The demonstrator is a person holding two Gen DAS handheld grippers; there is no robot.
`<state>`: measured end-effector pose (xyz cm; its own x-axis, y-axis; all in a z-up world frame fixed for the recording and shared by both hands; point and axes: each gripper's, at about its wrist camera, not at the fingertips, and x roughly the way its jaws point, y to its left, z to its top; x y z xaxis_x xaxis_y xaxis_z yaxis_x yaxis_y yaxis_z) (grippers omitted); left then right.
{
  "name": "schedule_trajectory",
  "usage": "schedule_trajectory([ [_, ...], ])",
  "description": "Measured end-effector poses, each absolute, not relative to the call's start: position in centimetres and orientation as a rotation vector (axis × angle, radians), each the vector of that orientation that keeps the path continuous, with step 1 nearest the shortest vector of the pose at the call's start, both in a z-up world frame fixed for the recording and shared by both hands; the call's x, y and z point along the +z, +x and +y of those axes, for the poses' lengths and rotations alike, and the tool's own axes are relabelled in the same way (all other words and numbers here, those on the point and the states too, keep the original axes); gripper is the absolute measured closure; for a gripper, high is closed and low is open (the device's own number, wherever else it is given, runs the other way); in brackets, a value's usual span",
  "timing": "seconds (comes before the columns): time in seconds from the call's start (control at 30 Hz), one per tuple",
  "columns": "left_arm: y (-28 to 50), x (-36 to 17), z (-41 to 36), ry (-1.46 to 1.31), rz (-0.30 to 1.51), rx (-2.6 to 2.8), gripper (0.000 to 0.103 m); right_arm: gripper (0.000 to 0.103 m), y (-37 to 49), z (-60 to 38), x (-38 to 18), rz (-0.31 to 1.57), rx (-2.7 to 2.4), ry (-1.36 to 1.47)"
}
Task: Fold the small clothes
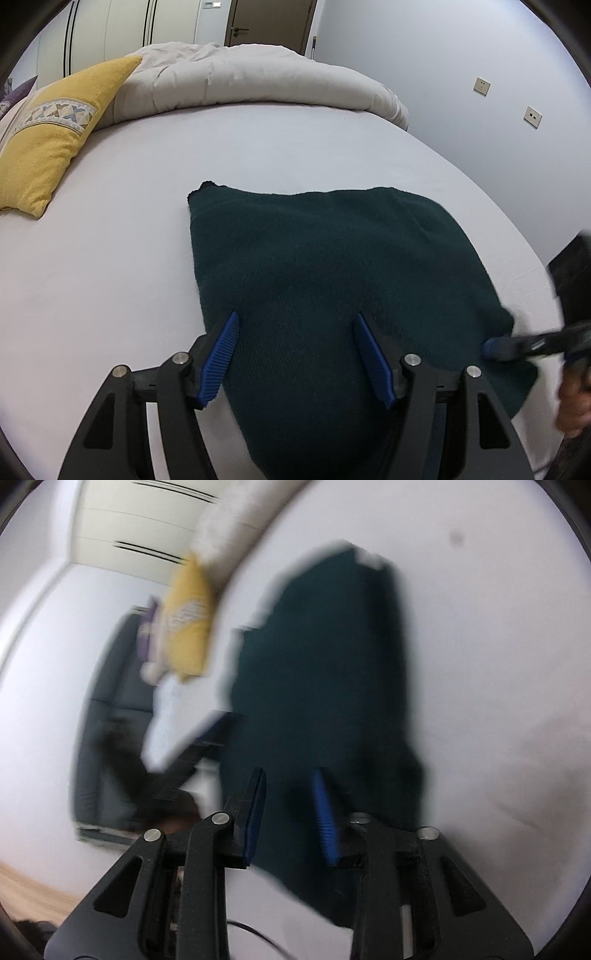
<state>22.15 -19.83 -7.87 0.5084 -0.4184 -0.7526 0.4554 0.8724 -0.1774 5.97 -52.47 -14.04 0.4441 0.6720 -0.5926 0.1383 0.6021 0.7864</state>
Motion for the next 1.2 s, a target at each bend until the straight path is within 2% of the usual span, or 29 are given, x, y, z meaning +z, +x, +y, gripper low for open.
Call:
schedule_trajectory([
  [0.03, 22.0, -7.7, -19.7, 0.042, 0.892, -0.526, 0.036, 0.103, 5.5, -53.1, -14.9, 1.076, 0.387, 0.921],
  [0.23, 20.9, -4.9, -18.8, -0.018, 0.810, -0.535, 0.038, 0.103, 1.6, -55.1, -16.5, 1.016, 0.358, 0.953],
  [0.33, 20.7, -5.4, -19.6, 0.013, 0.837, -0.563, 0.038, 0.103, 0.3, -55.4, -14.9, 1.006, 0.311, 0.914],
  [0.37, 20.5, -6.0, -19.9, 0.033, 0.848, -0.564, 0.038, 0.088, -0.3, -55.2, -14.2, 0.987, 0.300, 0.903],
  [0.47, 20.2, -7.3, -20.0, 0.031, 0.869, -0.552, 0.038, 0.068, -1.6, -55.4, -11.5, 0.929, 0.259, 0.899],
  [0.67, 19.8, -7.2, -20.1, 0.033, 0.865, -0.550, 0.038, 0.068, -0.4, -53.1, -11.6, 1.018, 0.261, 0.851],
  [0.73, 19.7, -7.3, -20.1, 0.048, 0.864, -0.549, 0.037, 0.072, -0.2, -52.2, -11.8, 1.025, 0.274, 0.826],
  [0.77, 19.7, -7.4, -20.2, 0.050, 0.864, -0.547, 0.037, 0.083, 0.0, -51.7, -11.8, 1.042, 0.265, 0.785],
  [0.8, 19.7, -7.5, -20.2, 0.049, 0.864, -0.546, 0.037, 0.090, -0.2, -51.2, -12.1, 1.060, 0.247, 0.747],
  [0.83, 19.6, -7.4, -20.2, 0.047, 0.864, -0.545, 0.037, 0.092, -0.1, -51.0, -12.0, 1.073, 0.222, 0.720],
  [0.97, 18.8, -6.3, -20.6, 0.043, 0.829, -0.572, 0.037, 0.094, 0.1, -52.1, -11.3, 1.034, 0.173, 0.755],
  [1.1, 19.5, -7.5, -21.6, 0.094, 0.848, -0.560, 0.037, 0.094, -1.2, -53.9, -16.3, 1.008, 0.208, 0.928],
  [1.2, 19.7, -7.8, -21.5, 0.088, 0.839, -0.557, 0.035, 0.092, -1.0, -53.6, -15.5, 1.023, 0.214, 0.889],
])
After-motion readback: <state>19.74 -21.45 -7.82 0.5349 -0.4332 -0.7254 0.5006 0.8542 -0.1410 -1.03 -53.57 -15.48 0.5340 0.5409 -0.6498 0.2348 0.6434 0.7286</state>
